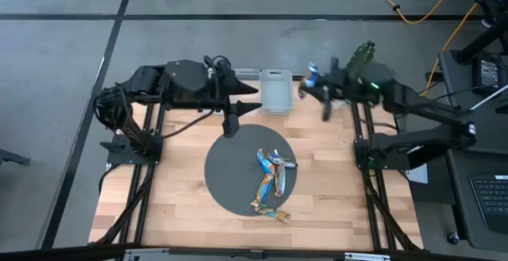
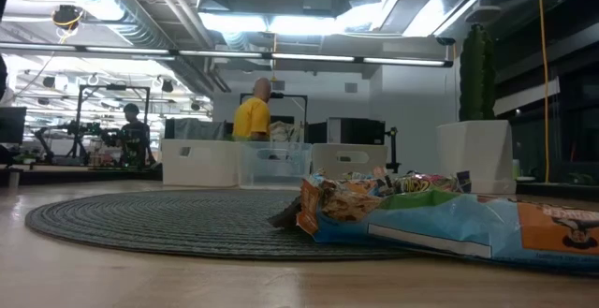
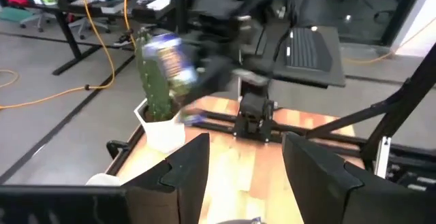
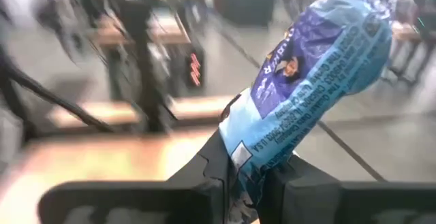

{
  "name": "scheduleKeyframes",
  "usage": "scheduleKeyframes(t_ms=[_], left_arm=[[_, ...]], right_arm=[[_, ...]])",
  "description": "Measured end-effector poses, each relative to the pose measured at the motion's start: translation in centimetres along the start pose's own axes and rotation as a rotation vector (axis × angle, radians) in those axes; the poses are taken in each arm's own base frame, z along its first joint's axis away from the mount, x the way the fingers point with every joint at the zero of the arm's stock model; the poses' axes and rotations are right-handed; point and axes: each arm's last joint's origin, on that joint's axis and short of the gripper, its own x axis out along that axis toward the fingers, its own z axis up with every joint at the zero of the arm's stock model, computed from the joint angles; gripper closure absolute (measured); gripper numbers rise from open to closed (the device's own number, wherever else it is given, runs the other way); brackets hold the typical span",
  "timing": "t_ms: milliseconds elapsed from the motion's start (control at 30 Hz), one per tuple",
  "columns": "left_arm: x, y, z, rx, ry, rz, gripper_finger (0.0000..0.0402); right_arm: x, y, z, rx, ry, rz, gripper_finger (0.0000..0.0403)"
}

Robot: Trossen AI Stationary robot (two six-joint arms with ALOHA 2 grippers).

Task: Pick and place Granola Bars by type
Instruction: Put the blue granola bar into the gray bin

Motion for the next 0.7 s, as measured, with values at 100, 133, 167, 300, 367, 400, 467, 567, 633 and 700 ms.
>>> scheduleKeyframes(t_ms=[100, 133, 167, 300, 367, 400, 467, 567, 633, 700], left_arm=[[0.5, 0.0, -0.3, 0.005, 0.016, 0.011, 0.0228], [0.6, 0.1, -0.3, 0.006, 0.021, 0.017, 0.0228], [0.6, 0.2, -0.3, 0.006, 0.022, 0.019, 0.0228], [0.6, 0.2, -0.3, 0.006, 0.021, 0.02, 0.0226], [0.6, 0.1, -0.4, 0.006, 0.022, 0.017, 0.0228], [0.6, 0.0, -0.4, 0.006, 0.021, 0.015, 0.0229], [0.5, -0.1, -0.4, 0.008, 0.022, 0.009, 0.0232], [0.4, -0.4, -0.4, 0.01, 0.023, 0.001, 0.0233], [0.4, -0.5, -0.5, 0.01, 0.029, -0.003, 0.0233], [0.4, -0.5, -0.6, 0.009, 0.038, -0.003, 0.0233]], right_arm=[[2.2, -2.7, 1.3, -0.028, 0.089, -0.034, 0.0359], [2.9, -3.6, 1.8, -0.026, 0.104, -0.025, 0.0357], [3.6, -4.4, 2.1, -0.016, 0.126, -0.015, 0.0355], [6.3, -7.0, 2.2, 0.022, 0.21, -0.006, 0.0357], [7.6, -8.0, 1.1, 0.025, 0.252, -0.017, 0.0361], [8.5, -8.6, 0.2, 0.029, 0.281, -0.022, 0.0362], [10.4, -9.6, -2.5, 0.047, 0.368, -0.022, 0.036], [12.9, -10.8, -7.5, 0.086, 0.502, -0.022, 0.0354], [14.2, -11.5, -10.4, 0.115, 0.553, -0.027, 0.0353], [15.2, -11.8, -13.0, 0.153, 0.61, -0.027, 0.0358]])
